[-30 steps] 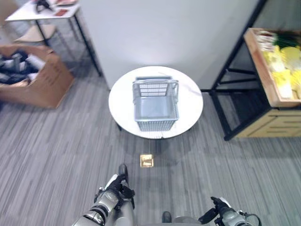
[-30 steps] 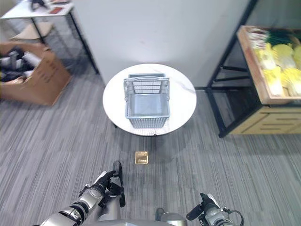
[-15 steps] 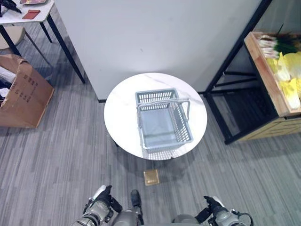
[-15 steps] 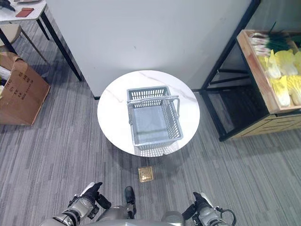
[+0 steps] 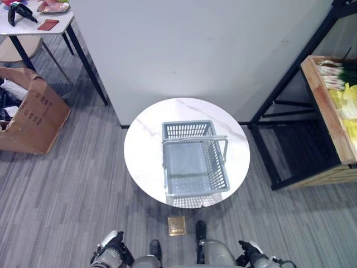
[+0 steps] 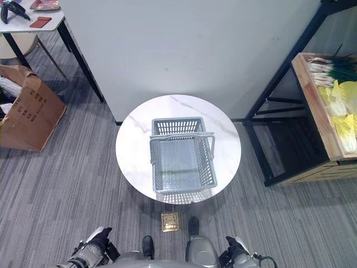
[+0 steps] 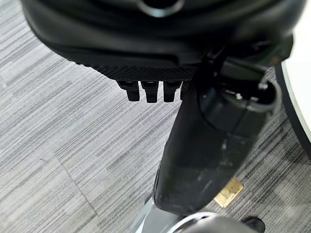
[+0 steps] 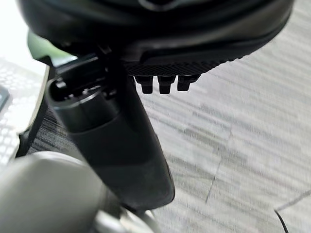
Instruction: Get the vegetables into the basket
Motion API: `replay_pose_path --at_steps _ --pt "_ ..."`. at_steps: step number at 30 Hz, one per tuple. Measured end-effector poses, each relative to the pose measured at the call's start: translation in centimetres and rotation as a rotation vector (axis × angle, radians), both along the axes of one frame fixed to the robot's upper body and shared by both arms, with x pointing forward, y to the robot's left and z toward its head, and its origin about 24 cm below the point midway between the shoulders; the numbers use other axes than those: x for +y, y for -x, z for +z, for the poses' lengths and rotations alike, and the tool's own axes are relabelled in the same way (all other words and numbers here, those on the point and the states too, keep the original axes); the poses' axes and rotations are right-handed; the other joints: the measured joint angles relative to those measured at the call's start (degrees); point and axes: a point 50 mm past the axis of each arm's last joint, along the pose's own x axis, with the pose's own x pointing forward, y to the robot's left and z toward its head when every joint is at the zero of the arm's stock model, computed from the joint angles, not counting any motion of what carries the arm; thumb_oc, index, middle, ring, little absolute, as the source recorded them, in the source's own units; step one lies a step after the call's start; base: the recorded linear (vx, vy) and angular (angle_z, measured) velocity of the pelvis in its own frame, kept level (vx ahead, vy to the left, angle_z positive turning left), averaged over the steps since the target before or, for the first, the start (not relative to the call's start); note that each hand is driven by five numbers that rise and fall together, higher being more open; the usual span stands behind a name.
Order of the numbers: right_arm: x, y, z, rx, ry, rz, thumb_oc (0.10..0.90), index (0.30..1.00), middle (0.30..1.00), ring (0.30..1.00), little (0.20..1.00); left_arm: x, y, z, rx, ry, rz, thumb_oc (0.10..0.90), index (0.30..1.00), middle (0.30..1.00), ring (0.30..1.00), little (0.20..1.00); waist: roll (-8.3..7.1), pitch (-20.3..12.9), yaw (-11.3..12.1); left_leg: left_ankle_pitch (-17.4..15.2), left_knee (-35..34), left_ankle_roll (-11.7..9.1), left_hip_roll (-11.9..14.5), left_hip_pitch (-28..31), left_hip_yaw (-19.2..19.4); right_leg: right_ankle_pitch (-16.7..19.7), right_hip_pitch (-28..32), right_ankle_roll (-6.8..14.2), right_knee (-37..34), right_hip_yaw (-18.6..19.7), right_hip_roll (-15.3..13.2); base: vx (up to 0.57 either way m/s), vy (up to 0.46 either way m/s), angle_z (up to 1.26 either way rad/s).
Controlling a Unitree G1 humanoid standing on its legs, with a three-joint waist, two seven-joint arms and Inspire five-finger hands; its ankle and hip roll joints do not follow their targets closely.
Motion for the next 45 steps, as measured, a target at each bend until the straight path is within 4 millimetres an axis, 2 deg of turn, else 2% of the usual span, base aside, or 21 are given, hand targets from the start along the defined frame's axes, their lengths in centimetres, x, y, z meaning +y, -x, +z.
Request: replay_pose_path --at_steps 5,10,15,16,19,22,25,27,31,33,36,39,42,43,45 --pt "-0.4 -1.0 0.4 -0.045 0.006 0.000 0.900 1.000 1.000 1.000 1.000 -0.2 0.2 -0.1 0.008 0.005 0.001 0.900 1.000 1.000 1.000 1.000 0.88 -1.21 -0.22 -0.74 0.03 -1.47 2.09 1.45 0.01 -0.05 2.55 -1.21 -2.32 -0.59 2.19 0.06 -0.058 -0.02" --pt "-0.5 -0.8 0.4 -0.047 0.010 -0.003 0.900 1.000 1.000 1.000 1.000 -0.6 0.8 -0.4 0.022 0.013 -0.004 0.900 1.000 1.000 1.000 1.000 2.20 -3.51 -0.27 -1.10 0.01 -1.94 2.25 2.29 0.01 -0.96 3.53 -0.76 -2.33 -0.60 2.31 0.04 -0.029 0.00" --pt "-0.9 -1.6 1.6 -0.162 0.017 0.008 0.900 1.000 1.000 1.000 1.000 -0.7 1.5 -0.5 0.023 0.015 -0.001 0.900 1.000 1.000 1.000 1.000 2.59 -4.13 -0.45 -1.15 -0.26 -1.87 2.04 2.40 0.33 -0.87 3.47 -0.67 -2.33 -0.19 2.15 0.04 -0.002 -0.04" --pt "-1.2 -2.8 2.8 -0.254 0.029 0.041 0.900 1.000 1.000 1.000 1.000 -0.6 1.9 -0.5 0.019 0.016 0.012 0.900 1.000 1.000 1.000 1.000 2.71 -4.25 -0.71 -1.20 -0.28 -1.79 2.00 2.48 0.62 -0.77 3.44 -0.54 -2.34 0.13 2.14 0.03 0.000 -0.09" --pt "-2.5 -5.0 4.8 -0.367 0.080 0.074 0.900 1.000 1.000 1.000 1.000 -0.5 2.2 -0.6 0.018 0.016 0.030 0.900 1.000 1.000 1.000 1.000 2.71 -4.35 -0.78 -1.20 -0.28 -1.80 1.87 2.53 0.76 -0.63 3.42 -0.34 -2.34 0.39 2.07 0.02 0.001 -0.04" --pt "-4.3 -7.7 7.8 -0.528 0.175 0.070 0.900 1.000 1.000 1.000 1.000 -0.5 2.4 -0.6 0.019 0.007 0.024 0.900 1.000 1.000 1.000 1.000 2.54 -4.56 -0.51 -1.11 -0.29 -1.88 1.76 2.55 0.78 -0.56 3.42 -0.33 -2.35 0.48 2.00 0.00 0.000 0.00" --pt "-4.4 -9.7 10.7 -0.669 0.221 0.123 0.900 1.000 1.000 1.000 1.000 -0.6 2.7 -0.7 0.019 0.007 0.051 0.900 1.000 1.000 1.000 1.000 2.57 -4.55 -0.70 -1.11 -0.29 -1.87 1.71 2.54 0.78 -0.55 3.41 -0.32 -2.35 0.52 1.96 0.00 0.000 0.00" --pt "-3.9 -11.2 13.0 -0.791 0.229 0.148 0.900 1.000 1.000 1.000 1.000 -0.7 2.8 -0.7 0.018 0.009 0.059 0.900 1.000 1.000 1.000 1.000 2.57 -4.55 -0.67 -1.06 -0.28 -1.86 1.70 2.57 0.80 -0.50 3.41 -0.34 -2.35 0.58 1.96 0.00 0.000 0.00" --pt "-3.0 -13.4 16.3 -0.941 0.271 0.264 0.900 1.000 1.000 1.000 1.000 -0.7 2.8 -0.7 0.016 0.010 0.060 0.900 1.000 1.000 1.000 1.000 2.52 -4.55 -0.28 -1.06 -0.30 -1.86 1.62 2.50 0.73 -0.49 3.42 -0.32 -2.35 0.50 1.88 0.00 0.000 0.00" --pt "-0.8 -16.1 20.1 -1.107 0.276 0.392 0.900 1.000 1.000 1.000 1.000 -0.7 2.9 -0.7 0.020 0.008 0.060 0.900 1.000 1.000 1.000 1.000 2.35 -4.47 -0.19 -1.06 -0.30 -1.87 1.63 2.49 0.74 -0.50 3.41 -0.30 -2.35 0.49 1.89 0.00 0.000 0.00" --pt "0.5 -17.4 21.5 -1.168 0.261 0.444 0.900 1.000 1.000 1.000 1.000 -0.6 2.9 -0.7 0.021 0.005 0.059 0.900 1.000 1.000 1.000 1.000 2.12 -4.33 0.22 -1.05 -0.30 -1.90 1.65 2.46 0.70 -0.50 3.40 -0.28 -2.35 0.44 1.90 0.00 0.000 0.00" --pt "2.6 -19.2 22.8 -1.199 0.245 0.545 0.900 1.000 1.000 1.000 1.000 -0.2 2.5 -0.5 0.012 -0.006 0.057 0.900 1.000 1.000 1.000 1.000 1.09 -3.74 1.43 -0.90 -0.28 -2.06 1.69 1.83 0.44 -0.44 2.94 -0.24 -2.34 0.16 1.89 0.00 0.000 0.05" --pt "3.6 -19.8 23.1 -1.212 0.221 0.564 0.900 1.000 1.000 1.000 1.000 -0.1 2.4 -0.5 0.013 -0.011 0.058 0.900 1.000 1.000 1.000 1.000 0.36 -3.55 3.11 -0.78 -0.01 -2.04 1.68 1.23 -0.12 -0.33 2.63 -0.39 -2.33 -0.38 1.84 0.01 0.009 0.09" --pt "4.5 -20.7 23.0 -1.199 0.221 0.602 0.900 1.000 1.000 1.000 1.000 0.1 2.9 -0.6 0.033 -0.016 0.065 0.900 1.000 1.000 1.000 1.000 -0.03 -3.34 3.32 -0.78 -0.01 -2.04 1.65 1.14 -0.17 -0.32 2.60 -0.39 -2.32 -0.55 1.78 0.01 0.010 0.05" --pt "5.0 -21.2 22.9 -1.178 0.230 0.641 0.900 1.000 1.000 1.000 1.000 0.3 2.9 -0.6 0.038 -0.022 0.067 0.900 1.000 1.000 1.000 1.000 -0.70 -3.13 3.45 -0.73 0.00 -2.09 1.67 0.78 -0.50 -0.30 2.31 -0.41 -2.32 -0.73 1.78 0.00 0.004 0.10"
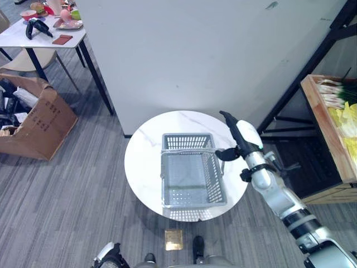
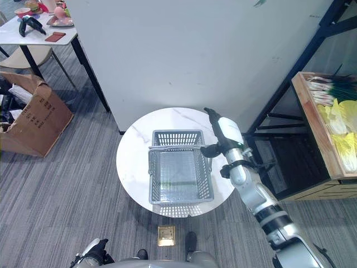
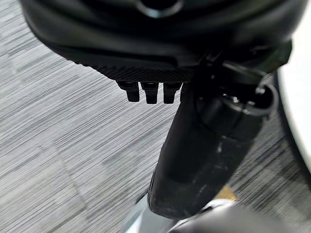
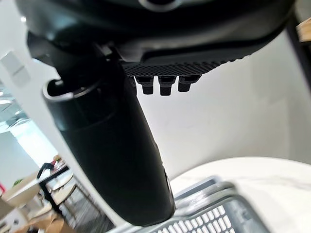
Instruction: Get the vegetables into the basket
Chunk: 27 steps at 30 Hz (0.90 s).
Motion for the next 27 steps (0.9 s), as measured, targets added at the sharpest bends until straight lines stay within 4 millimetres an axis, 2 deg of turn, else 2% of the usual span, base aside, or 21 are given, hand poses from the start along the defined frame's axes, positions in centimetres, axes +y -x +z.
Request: replay_pose_path --at_steps 3,8,12,15,18,22,24,27 --pt "1.0 -1.1 -0.2 0.025 0.030 0.022 0.900 1.000 1.000 1.000 1.000 0.2 0.0 0.0 0.003 -0.005 0.002 0.900 1.000 1.000 1.000 1.000 -0.59 0.17 2.08 0.09 0.02 -0.03 0.01 -0.60 -0.47 0.19 -0.30 -0.27 0.01 -0.40 -0.07 0.00 0.000 0.07" --pt "1.8 -3.1 -0.7 0.084 0.099 0.005 0.900 1.000 1.000 1.000 1.000 0.4 -0.1 0.1 0.006 -0.012 0.016 0.900 1.000 1.000 1.000 1.000 -1.48 0.72 2.56 0.18 0.01 -0.18 0.03 -1.25 -1.16 -0.16 -0.61 0.20 0.00 -0.95 -0.16 -0.01 0.000 0.06" --pt "1.7 -3.6 -0.6 0.092 0.103 -0.013 0.900 1.000 1.000 1.000 1.000 0.3 0.0 0.0 0.003 -0.010 0.030 0.900 1.000 1.000 1.000 1.000 -1.62 0.79 3.17 0.40 0.03 -0.23 0.01 -2.31 -1.80 -0.04 -1.33 0.03 0.01 -1.63 -0.27 -0.03 0.003 0.08" --pt "1.7 -5.0 -0.5 0.126 0.109 -0.070 0.900 1.000 1.000 1.000 1.000 0.4 0.1 0.0 0.008 -0.017 0.043 0.900 1.000 1.000 1.000 1.000 -1.68 0.81 3.08 0.43 0.15 -0.26 0.03 -2.96 -1.89 -0.11 -1.81 0.14 0.01 -1.73 -0.27 0.00 0.000 0.00" --pt "1.5 -5.3 -0.5 0.142 0.112 -0.095 0.900 1.000 1.000 1.000 1.000 0.3 -0.2 0.0 0.004 -0.017 0.031 0.900 1.000 1.000 1.000 1.000 -1.70 0.87 3.61 0.52 0.19 -0.29 0.09 -3.49 -2.10 -0.03 -2.23 0.03 0.01 -1.97 -0.27 -0.01 -0.004 0.04" --pt "1.3 -5.1 -1.7 0.207 0.131 -0.123 0.900 1.000 1.000 1.000 1.000 0.2 -0.6 0.1 -0.005 -0.018 0.032 0.900 1.000 1.000 1.000 1.000 -1.70 1.89 4.06 0.53 0.19 -0.28 0.07 -3.61 -2.43 -0.04 -2.23 0.04 0.01 -2.25 -0.31 0.01 -0.002 0.04" --pt "1.8 -4.8 -3.1 0.263 0.150 -0.128 0.900 1.000 1.000 1.000 1.000 0.2 -0.6 0.1 -0.003 -0.018 0.034 0.900 1.000 1.000 1.000 1.000 -1.67 1.93 3.96 0.53 0.18 -0.28 0.07 -3.42 -2.41 -0.04 -2.20 0.03 0.01 -2.21 -0.29 0.00 0.000 0.00" --pt "1.9 -4.8 -3.0 0.258 0.182 -0.117 0.900 1.000 1.000 1.000 1.000 0.2 -0.8 0.1 -0.005 -0.018 0.033 0.900 1.000 1.000 1.000 1.000 -1.66 1.94 3.94 0.53 0.18 -0.28 0.08 -3.33 -2.43 -0.04 -2.11 0.03 0.01 -2.21 -0.30 0.00 0.000 0.00"
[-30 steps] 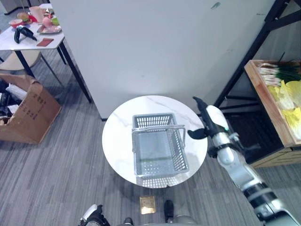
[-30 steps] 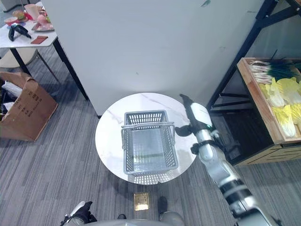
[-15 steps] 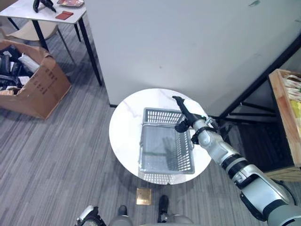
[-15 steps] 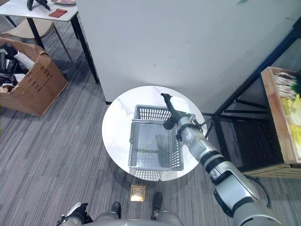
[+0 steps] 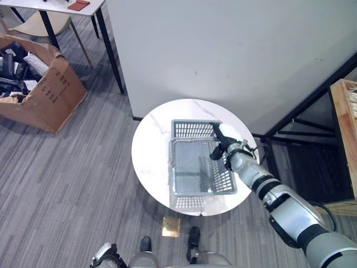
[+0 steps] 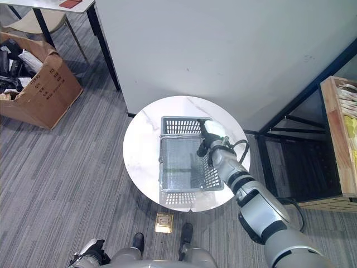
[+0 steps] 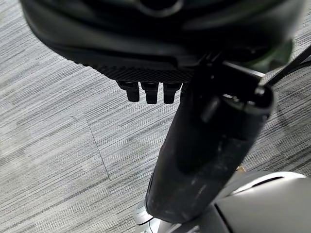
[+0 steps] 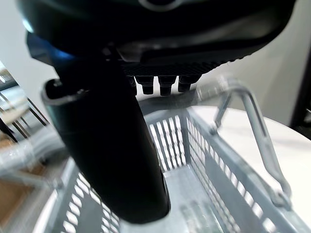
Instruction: Get the vegetables into the basket
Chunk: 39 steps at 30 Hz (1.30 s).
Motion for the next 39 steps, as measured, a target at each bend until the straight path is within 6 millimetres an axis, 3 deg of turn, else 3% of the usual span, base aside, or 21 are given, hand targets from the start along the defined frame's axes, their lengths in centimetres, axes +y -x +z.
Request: replay_pose_path --at_steps 3,4,5,19,24,32,34,36,37,39 --pt "0.2 0.0 -0.1 0.006 0.007 0.005 0.900 1.000 1.000 1.000 1.000 0.0 0.0 0.0 0.000 0.000 0.000 0.900 1.000 1.000 1.000 1.000 0.04 0.02 0.03 0.02 0.04 -0.03 0.02 0.09 -0.01 0.00 0.12 0.00 0.00 -0.01 0.01 0.00 0.000 0.00" --pt "0.2 0.0 -0.1 0.007 0.006 0.005 0.578 0.550 0.550 0.550 0.550 0.0 0.0 0.0 0.000 0.000 0.000 0.900 1.000 1.000 1.000 1.000 0.04 0.03 0.02 0.04 0.04 -0.05 0.02 0.09 -0.02 0.00 0.15 0.00 0.00 -0.02 0.01 0.00 0.000 0.00" --pt "0.2 0.0 -0.1 0.008 0.006 0.005 0.400 0.300 0.300 0.300 0.300 0.0 0.0 0.0 0.000 0.000 0.000 0.900 1.000 1.000 1.000 1.000 0.04 0.03 0.02 0.07 0.05 -0.09 0.03 0.11 -0.04 0.00 0.16 0.00 0.00 -0.01 0.01 0.00 0.000 0.00" --pt "0.4 0.2 -0.4 0.040 0.000 0.020 0.400 0.300 0.300 0.300 0.300 -0.1 0.0 -0.1 0.013 0.004 -0.005 0.900 1.000 1.000 1.000 1.000 0.45 0.29 -0.17 0.23 0.07 -0.23 0.22 0.88 -0.32 0.02 0.94 -0.03 0.00 -0.27 0.16 0.00 0.000 0.00" --pt "0.1 1.9 -1.3 0.046 -0.033 0.061 0.400 0.300 0.300 0.300 0.300 0.1 0.5 -0.2 0.039 0.006 0.016 0.900 1.000 1.000 1.000 1.000 0.44 0.29 -1.22 0.23 -0.08 -0.23 0.04 1.81 -0.02 0.04 1.65 -0.05 0.00 0.05 0.11 0.00 0.004 -0.02" --pt "-6.3 6.2 -3.0 0.087 -0.049 -0.070 0.400 0.300 0.300 0.300 0.300 0.3 1.6 -0.3 0.068 0.031 0.067 0.900 1.000 1.000 1.000 1.000 1.27 0.28 -3.85 0.00 -0.19 0.08 -0.08 4.41 0.90 -0.16 3.85 0.24 -0.02 1.07 0.03 0.01 0.015 -0.06" --pt "-9.4 7.8 -3.5 0.105 -0.038 -0.159 0.400 0.300 0.300 0.300 0.300 -0.2 1.8 -0.5 0.076 0.048 0.064 0.900 1.000 1.000 1.000 1.000 2.50 -0.53 -4.86 -0.01 -0.19 0.10 -0.09 5.05 1.63 -0.13 4.01 0.20 -0.01 1.78 0.16 0.01 0.014 -0.17" --pt "-10.4 8.4 -3.7 0.110 -0.041 -0.199 0.400 0.300 0.300 0.300 0.300 -0.6 2.0 -0.6 0.082 0.058 0.063 0.900 1.000 1.000 1.000 1.000 3.25 -0.98 -5.16 -0.09 -0.20 0.20 -0.12 5.23 2.18 -0.08 4.01 0.21 -0.01 2.25 0.20 0.00 0.006 -0.13" --pt "-12.2 9.6 -4.0 0.136 0.000 -0.239 0.400 0.300 0.300 0.300 0.300 -0.9 2.4 -0.8 0.098 0.073 0.064 0.900 1.000 1.000 1.000 1.000 4.30 -1.64 -6.08 -0.13 -0.43 0.21 -0.14 5.30 2.40 -0.02 4.06 0.20 -0.01 2.45 0.25 -0.01 0.004 -0.12" --pt "-12.8 9.9 -4.1 0.145 0.017 -0.256 0.400 0.300 0.300 0.300 0.300 -1.0 2.6 -0.8 0.102 0.075 0.064 0.900 1.000 1.000 1.000 1.000 4.53 -1.91 -6.91 -0.13 -0.42 0.21 -0.10 5.63 2.59 0.02 4.01 0.17 -0.02 2.81 0.37 -0.01 0.002 -0.11"
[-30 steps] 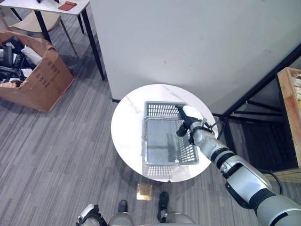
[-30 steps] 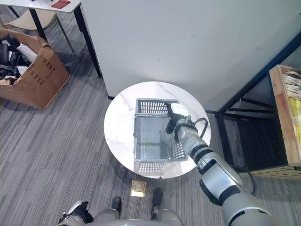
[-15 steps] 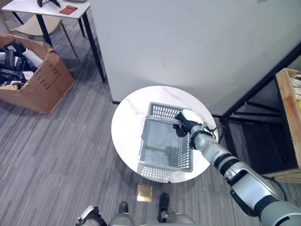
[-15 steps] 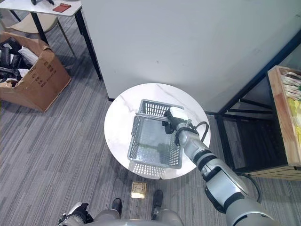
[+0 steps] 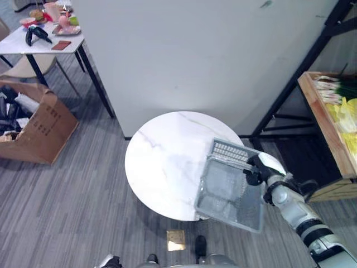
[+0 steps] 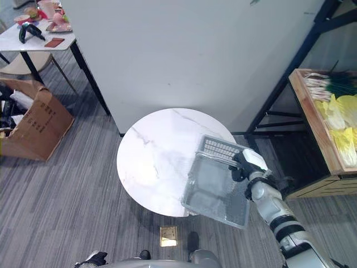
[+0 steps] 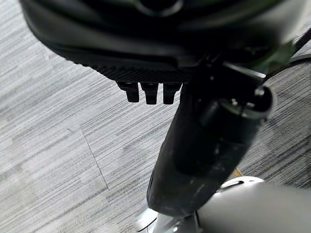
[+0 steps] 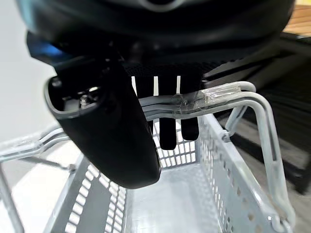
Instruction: Get the vegetables into the basket
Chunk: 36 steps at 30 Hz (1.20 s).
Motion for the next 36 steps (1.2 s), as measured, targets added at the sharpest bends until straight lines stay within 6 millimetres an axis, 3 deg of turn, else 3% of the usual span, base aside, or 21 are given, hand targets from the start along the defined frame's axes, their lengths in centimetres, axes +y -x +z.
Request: replay_pose_path --at_steps 5,15,27,36 --pt "-2.2 1.9 -0.4 0.013 0.018 -0.080 0.400 0.300 0.300 0.300 0.300 -0.1 0.4 -0.1 0.015 0.005 -0.012 0.900 1.000 1.000 1.000 1.000 0.26 -0.41 -1.14 -0.15 -0.04 -0.04 0.00 0.50 1.19 0.21 -0.04 0.25 -0.01 1.17 0.14 -0.01 -0.004 -0.13" --pt "-4.4 4.5 -1.8 0.071 0.030 -0.174 0.400 0.300 0.300 0.300 0.300 -0.1 0.5 -0.1 0.030 0.011 -0.031 0.900 1.000 1.000 1.000 1.000 0.23 -1.63 -2.05 -0.23 -0.05 0.06 -0.14 0.36 1.55 0.34 -0.33 0.43 -0.01 1.76 0.07 -0.01 -0.006 -0.03" --pt "-9.7 9.2 -3.5 0.180 0.084 -0.465 0.400 0.300 0.300 0.300 0.300 -0.1 0.5 -0.1 0.033 0.009 -0.038 0.900 1.000 1.000 1.000 1.000 0.55 -2.02 -3.07 -0.64 -0.06 0.57 -0.28 0.37 1.63 0.32 -0.37 0.42 -0.04 1.87 -0.06 0.00 0.000 0.00" --pt "-11.6 13.3 -5.3 0.312 0.091 -0.625 0.400 0.300 0.300 0.300 0.300 -0.6 0.4 -0.2 0.032 0.019 -0.047 0.900 1.000 1.000 1.000 1.000 2.70 -3.23 -3.31 -0.94 -0.06 0.71 -0.29 -0.14 1.54 0.24 -0.85 0.34 -0.15 1.80 -0.07 0.00 0.000 0.00"
